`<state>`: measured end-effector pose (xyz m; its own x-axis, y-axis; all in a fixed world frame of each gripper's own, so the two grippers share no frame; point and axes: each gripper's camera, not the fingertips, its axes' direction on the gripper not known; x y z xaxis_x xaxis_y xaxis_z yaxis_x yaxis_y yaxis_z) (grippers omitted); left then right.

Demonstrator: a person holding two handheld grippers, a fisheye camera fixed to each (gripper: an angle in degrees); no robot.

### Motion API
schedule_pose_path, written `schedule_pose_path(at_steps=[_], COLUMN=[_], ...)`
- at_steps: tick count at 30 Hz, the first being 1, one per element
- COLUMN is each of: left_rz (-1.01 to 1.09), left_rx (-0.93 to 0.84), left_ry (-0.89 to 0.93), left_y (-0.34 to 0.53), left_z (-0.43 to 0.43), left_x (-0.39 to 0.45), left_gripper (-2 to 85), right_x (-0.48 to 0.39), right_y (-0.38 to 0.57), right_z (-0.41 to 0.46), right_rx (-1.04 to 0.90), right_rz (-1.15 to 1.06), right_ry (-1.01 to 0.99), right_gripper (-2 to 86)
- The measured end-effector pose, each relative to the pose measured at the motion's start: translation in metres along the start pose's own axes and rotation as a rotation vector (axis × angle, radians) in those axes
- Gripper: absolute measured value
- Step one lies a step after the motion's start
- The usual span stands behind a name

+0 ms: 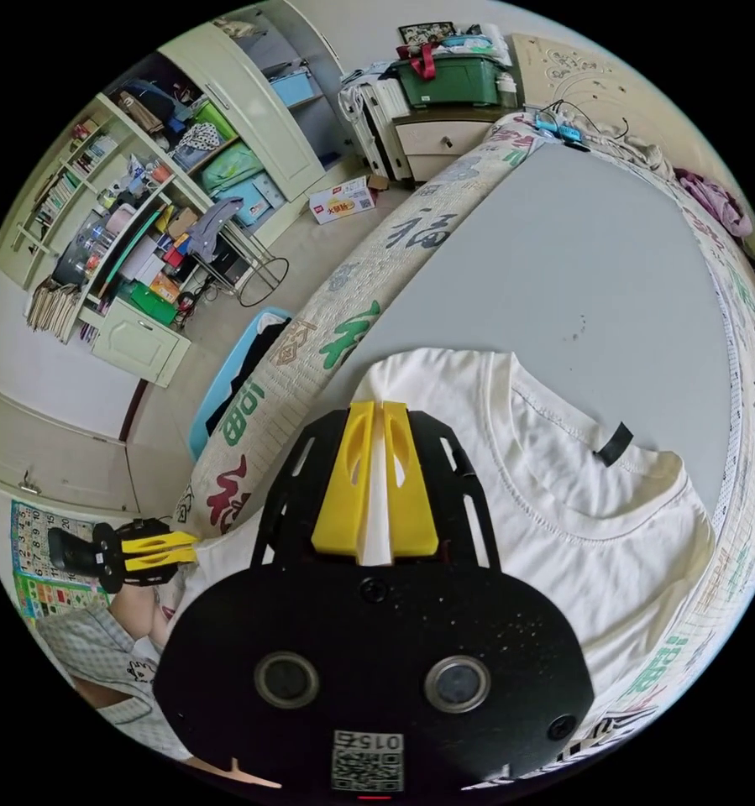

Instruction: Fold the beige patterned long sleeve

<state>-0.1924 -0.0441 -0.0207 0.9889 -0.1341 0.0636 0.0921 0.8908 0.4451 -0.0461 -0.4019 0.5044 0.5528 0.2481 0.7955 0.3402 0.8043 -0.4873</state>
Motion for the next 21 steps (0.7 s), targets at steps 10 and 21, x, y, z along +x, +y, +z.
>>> schedule_pose_path(at_steps=[10,21], left_rz=[-0.031,-0.513], left_rx=[-0.149,-0.164], left_ry=[-0.018,0.248], left_y=[-0.012,-0.013], left_z=[0.022,-0.025], left_x=[-0.018,-0.09], left_gripper=[-0.4,-0.7], right_x=[-0.025,-0.064], right_y=[-0.01,0.064], right_z=[0.045,-0.042], right_rx=[-0.029,0.123], right_rz=[0.022,-0.013], right_ry=[0.071,0.09], right_gripper=[1.2,1.0])
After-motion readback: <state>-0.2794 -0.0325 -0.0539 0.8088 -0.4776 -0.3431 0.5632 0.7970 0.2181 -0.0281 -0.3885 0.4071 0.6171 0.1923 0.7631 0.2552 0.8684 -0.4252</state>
